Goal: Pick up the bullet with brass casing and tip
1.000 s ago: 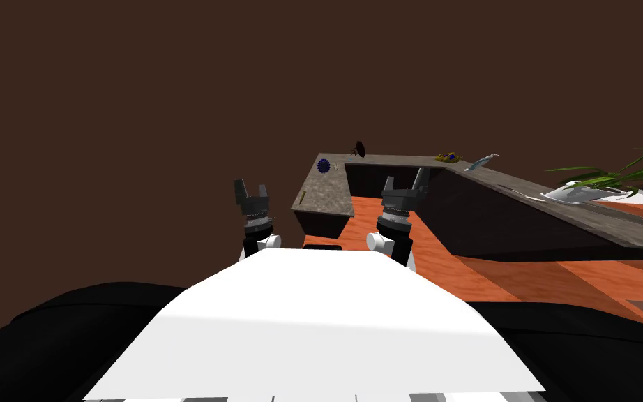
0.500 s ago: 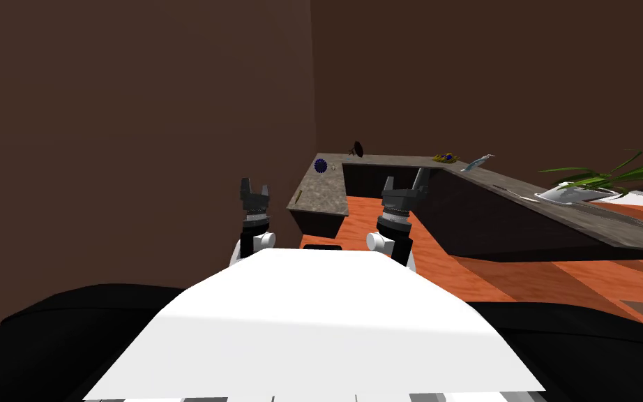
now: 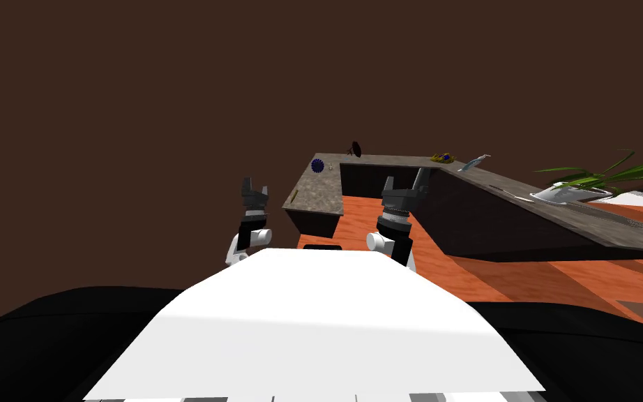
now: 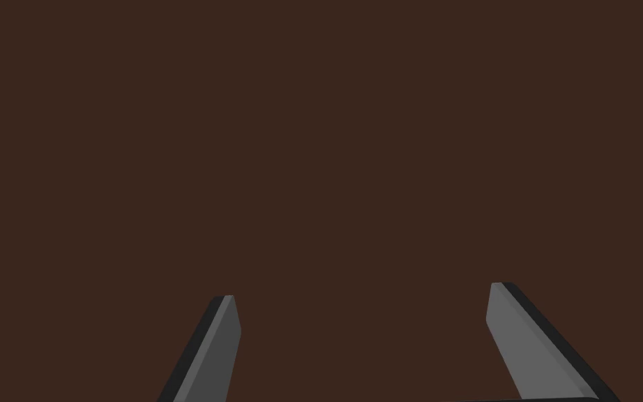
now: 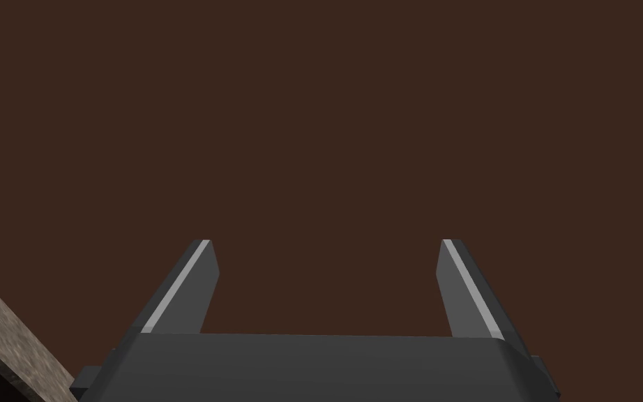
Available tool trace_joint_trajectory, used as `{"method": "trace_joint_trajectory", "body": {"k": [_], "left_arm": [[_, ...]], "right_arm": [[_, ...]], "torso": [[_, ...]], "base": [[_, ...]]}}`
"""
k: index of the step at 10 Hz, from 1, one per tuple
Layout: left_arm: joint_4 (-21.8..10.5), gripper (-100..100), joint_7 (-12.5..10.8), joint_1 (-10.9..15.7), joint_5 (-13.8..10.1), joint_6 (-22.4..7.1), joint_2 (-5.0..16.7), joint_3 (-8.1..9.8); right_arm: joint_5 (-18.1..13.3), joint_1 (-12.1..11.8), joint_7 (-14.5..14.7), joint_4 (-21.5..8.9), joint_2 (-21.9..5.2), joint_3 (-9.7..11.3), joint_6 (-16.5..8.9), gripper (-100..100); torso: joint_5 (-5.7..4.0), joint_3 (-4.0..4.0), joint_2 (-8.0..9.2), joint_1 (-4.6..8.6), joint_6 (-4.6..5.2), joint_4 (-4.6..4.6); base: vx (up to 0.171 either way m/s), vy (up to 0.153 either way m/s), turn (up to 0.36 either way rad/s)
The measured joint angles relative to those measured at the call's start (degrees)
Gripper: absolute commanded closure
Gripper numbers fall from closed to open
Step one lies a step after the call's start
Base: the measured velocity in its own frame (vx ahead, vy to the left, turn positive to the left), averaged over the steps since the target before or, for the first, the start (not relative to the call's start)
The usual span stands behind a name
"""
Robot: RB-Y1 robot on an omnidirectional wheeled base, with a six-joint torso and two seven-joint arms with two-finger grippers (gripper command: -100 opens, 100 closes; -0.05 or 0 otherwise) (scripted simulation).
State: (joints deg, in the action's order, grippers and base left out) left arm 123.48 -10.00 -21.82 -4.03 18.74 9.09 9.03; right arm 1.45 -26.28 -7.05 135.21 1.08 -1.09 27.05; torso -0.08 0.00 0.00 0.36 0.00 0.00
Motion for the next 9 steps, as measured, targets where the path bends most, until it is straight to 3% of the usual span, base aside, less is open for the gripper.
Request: {"method": "trace_joint_trajectory", "body": {"k": [4,9], "left_arm": [[-1.44,-100,-2.65,2.61,-0.3,-5.79,1.03,2.36],[-5.32,-100,-8.5,7.33,-1.07,-14.83,2.94,7.31]], "right_arm": [[0.0,0.0,0.0,0.0,0.0,0.0,0.0,0],[0.0,0.0,0.0,0.0,0.0,0.0,0.0,0]], "torso": [[0.01,0.0,0.01,-0.09,-0.01,0.0],[-0.02,0.0,0.0,0.08,0.0,0.0]], "base": [[-0.007,-0.071,0.001],[-0.007,-0.098,0.001]]}}
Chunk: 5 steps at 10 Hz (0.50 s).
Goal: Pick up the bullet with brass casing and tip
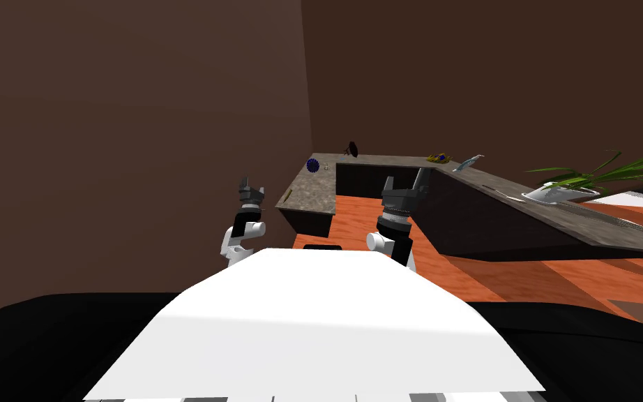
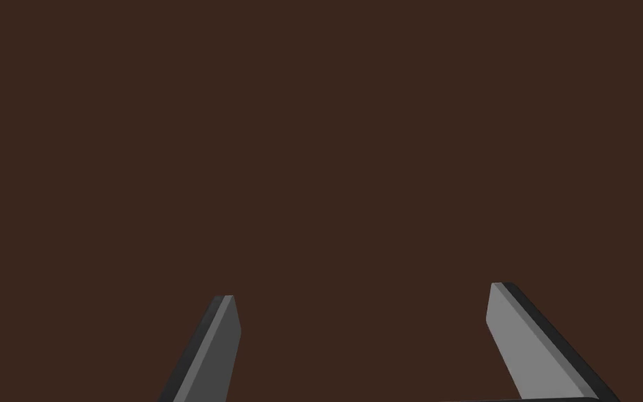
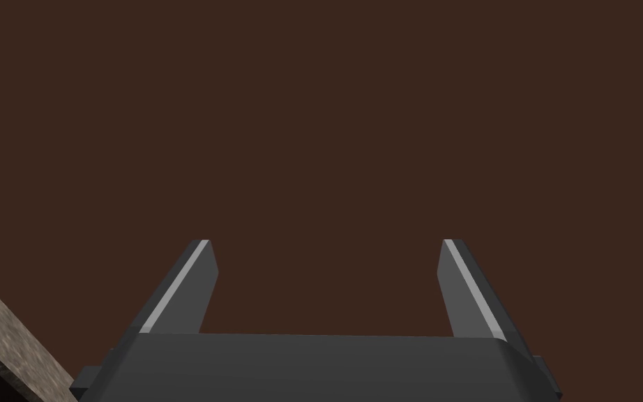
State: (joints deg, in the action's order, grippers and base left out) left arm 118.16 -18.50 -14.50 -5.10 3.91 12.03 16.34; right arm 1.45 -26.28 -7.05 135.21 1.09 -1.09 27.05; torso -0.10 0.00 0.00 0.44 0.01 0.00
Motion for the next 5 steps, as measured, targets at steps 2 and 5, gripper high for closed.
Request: {"method": "trace_joint_trajectory", "body": {"k": [2,5], "left_arm": [[-1.54,-100,-1.07,1.05,0.07,-2.54,0.03,0.64],[-3.16,-100,-3.29,3.12,-0.06,-6.87,0.44,2.41]], "right_arm": [[0.0,0.0,0.0,0.0,-0.01,-0.01,0.0,0],[0.0,0.0,0.0,0.0,-0.01,-0.01,0.0,0]], "torso": [[0.04,-0.01,-0.02,-0.27,-0.01,-0.01],[0.05,-0.01,-0.01,-0.31,-0.02,0.0]], "base": [[0.001,-0.046,-0.004],[-0.002,-0.055,-0.001]]}}
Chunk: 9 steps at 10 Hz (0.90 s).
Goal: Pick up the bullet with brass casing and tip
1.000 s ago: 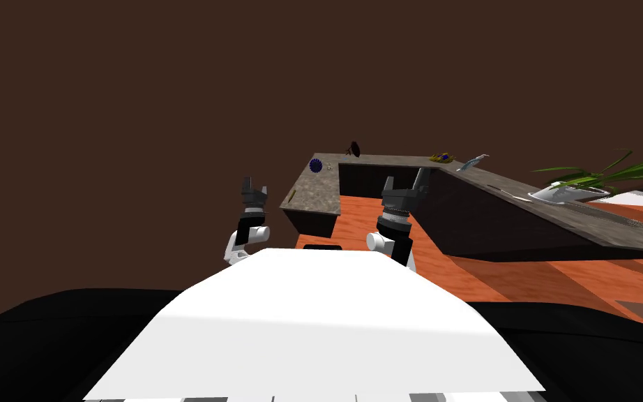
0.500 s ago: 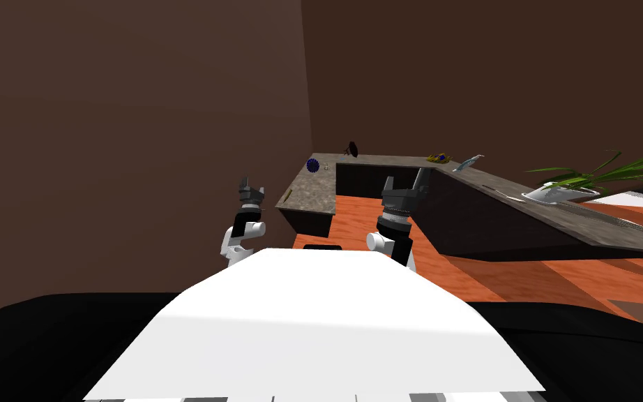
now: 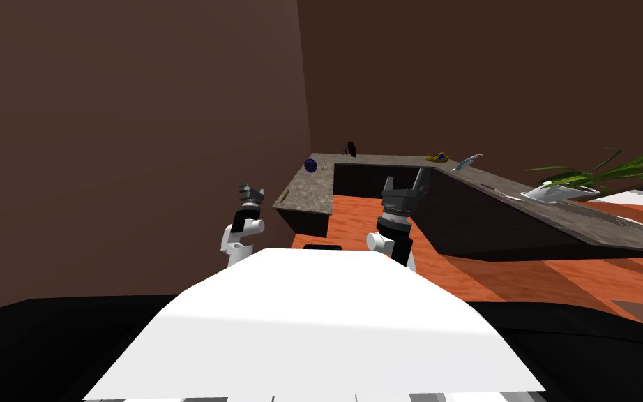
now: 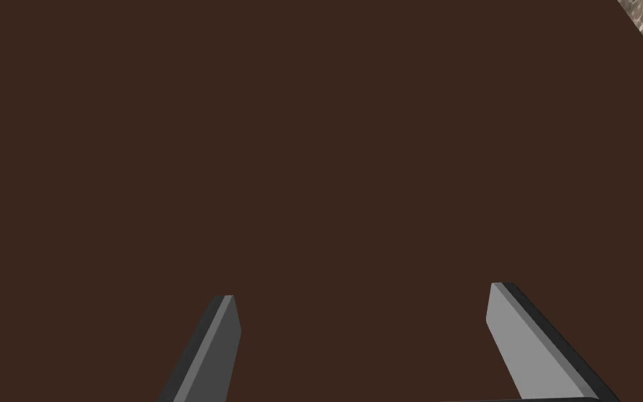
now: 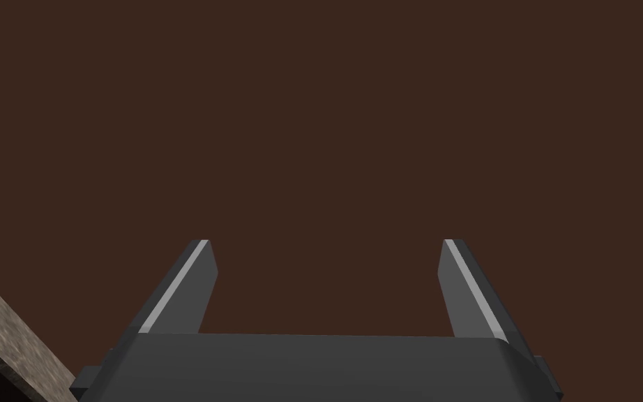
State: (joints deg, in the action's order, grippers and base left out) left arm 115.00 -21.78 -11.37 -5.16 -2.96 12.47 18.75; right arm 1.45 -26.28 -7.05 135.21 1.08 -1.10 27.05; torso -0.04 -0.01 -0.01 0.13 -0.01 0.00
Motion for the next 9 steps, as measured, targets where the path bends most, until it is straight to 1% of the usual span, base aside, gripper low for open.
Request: {"method": "trace_joint_trajectory", "body": {"k": [1,2,3,4,5,6,7,8,9], "left_arm": [[-1.59,-100,-1.13,1.38,-0.07,-1.19,0.28,0.97],[-2.11,-100,-2.03,2.02,-0.11,-2.73,0.4,1.55],[-2.16,-100,-2.38,2.2,-0.15,-3.98,0.48,1.75],[-3.39,-100,-3.49,3.45,-0.2,-5.36,0.66,2.68],[-4.07,-100,-4.39,4.17,-0.21,-6.92,0.76,3.23],[-3.99,-100,-4.75,4.29,-0.29,-8.3,0.87,3.44],[-5.08,-100,-5.93,5.32,-0.45,-9.8,1.16,4.34],[-5.75,-100,-6.7,6.23,-0.14,-11.49,0.78,4.76],[-5.89,-100,-6.98,6.55,-0.14,-12.79,0.84,4.93]], "right_arm": [[0.0,0.0,0.0,0.0,0.0,0.0,0.0,0],[0.0,0.0,0.0,0.0,0.0,0.0,0.0,0],[0.0,0.0,0.0,0.0,0.0,0.0,0.0,0],[0.0,0.0,0.0,0.0,0.0,0.0,0.0,0],[0.0,0.0,0.0,0.0,0.0,0.0,0.0,0],[0.0,0.0,0.0,0.0,0.0,0.0,0.0,0],[0.0,0.0,0.0,0.0,0.0,0.0,0.0,0],[0.0,0.0,0.0,0.0,0.0,0.0,0.0,0],[0.0,0.0,0.0,0.0,0.0,0.0,0.0,0]], "torso": [[0.0,0.0,0.0,0.07,0.01,0.0],[-0.02,0.0,0.01,0.1,0.0,0.0],[0.0,0.0,0.0,0.01,0.0,0.0],[0.0,-0.02,-0.03,0.03,0.01,-0.01],[-0.01,-0.02,-0.03,0.07,0.0,-0.01],[0.0,-0.01,-0.01,0.01,0.0,0.0],[0.0,0.0,0.01,0.05,0.0,0.0],[-0.01,0.0,0.0,0.09,0.01,0.0],[0.0,0.0,0.0,-0.01,0.0,0.0]], "base": [[-0.003,-0.071,-0.001],[0.002,-0.037,0.004],[0.007,-0.051,-0.009],[0.009,-0.062,-0.003],[0.002,-0.04,0.003],[-0.006,-0.058,-0.008],[-0.002,-0.065,-0.001],[0.002,-0.034,0.001],[0.006,-0.049,-0.01]]}}
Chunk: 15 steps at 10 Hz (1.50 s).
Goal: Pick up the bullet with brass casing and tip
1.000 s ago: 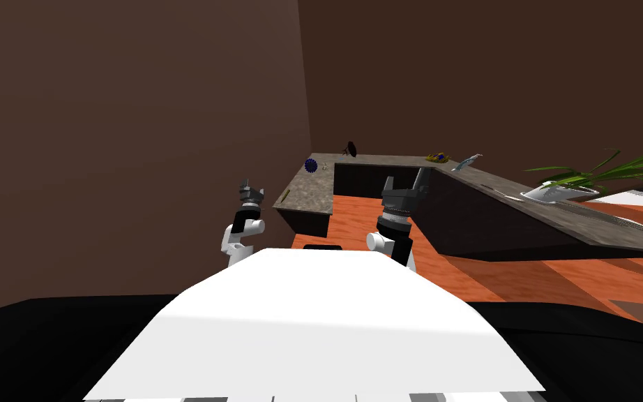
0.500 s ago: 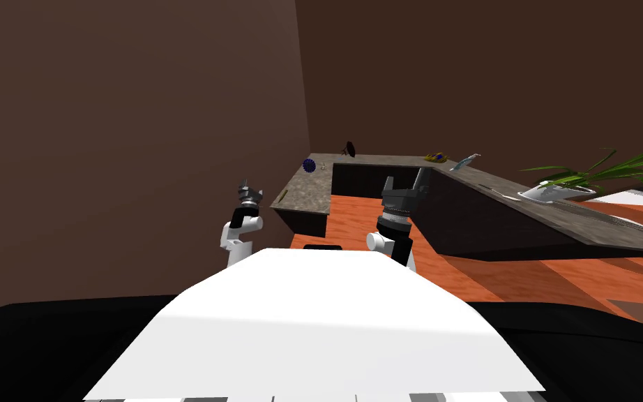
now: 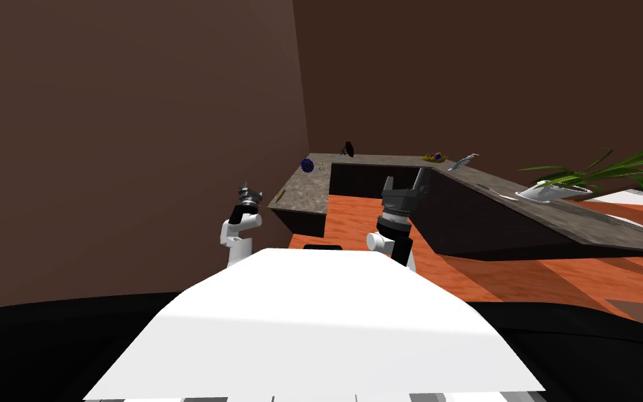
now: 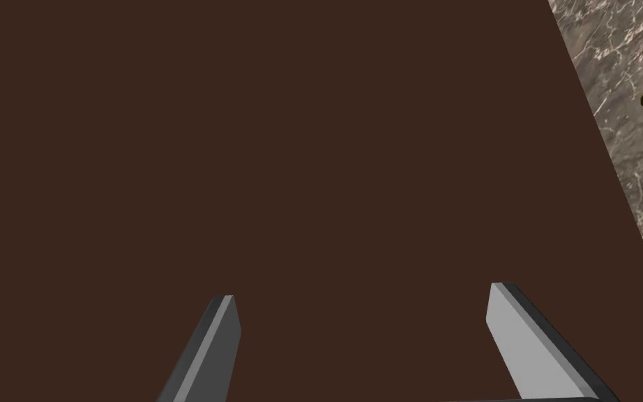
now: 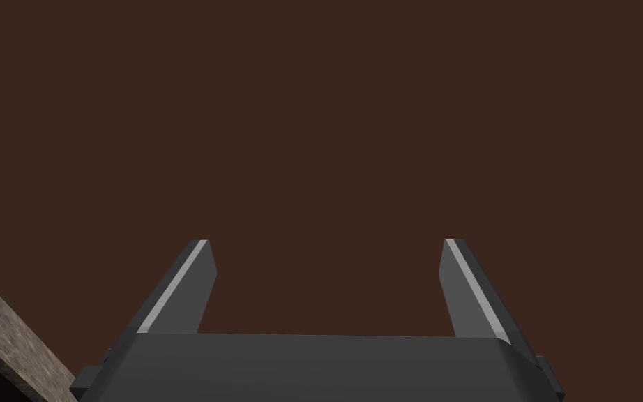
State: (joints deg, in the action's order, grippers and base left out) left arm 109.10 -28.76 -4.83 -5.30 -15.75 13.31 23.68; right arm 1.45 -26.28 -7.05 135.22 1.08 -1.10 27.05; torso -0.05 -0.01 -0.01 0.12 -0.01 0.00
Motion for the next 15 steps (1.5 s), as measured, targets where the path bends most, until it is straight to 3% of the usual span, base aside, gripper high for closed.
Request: {"method": "trace_joint_trajectory", "body": {"k": [6,11,15], "left_arm": [[-6.02,-100,-5.58,6.08,0.22,-9.02,0.5,3.5],[-9.76,-100,-9.01,9.69,0.59,-16.49,0.69,5.18],[-14.33,-100,-12.92,14.23,1.18,-22.88,1.0,6.92]], "right_arm": [[0.0,0.0,0.0,0.0,0.0,0.0,0.0,0],[0.0,0.0,0.0,0.0,0.0,0.0,0.0,0],[0.0,0.0,0.0,0.0,0.0,0.0,0.0,0]], "torso": [[0.0,-0.03,-0.05,0.04,0.01,-0.01],[0.03,-0.02,-0.03,-0.11,-0.01,-0.01],[0.03,-0.05,-0.08,-0.1,-0.01,-0.02]], "base": [[0.007,-0.043,-0.004],[0.009,-0.019,-0.004],[0.016,-0.014,-0.005]]}}
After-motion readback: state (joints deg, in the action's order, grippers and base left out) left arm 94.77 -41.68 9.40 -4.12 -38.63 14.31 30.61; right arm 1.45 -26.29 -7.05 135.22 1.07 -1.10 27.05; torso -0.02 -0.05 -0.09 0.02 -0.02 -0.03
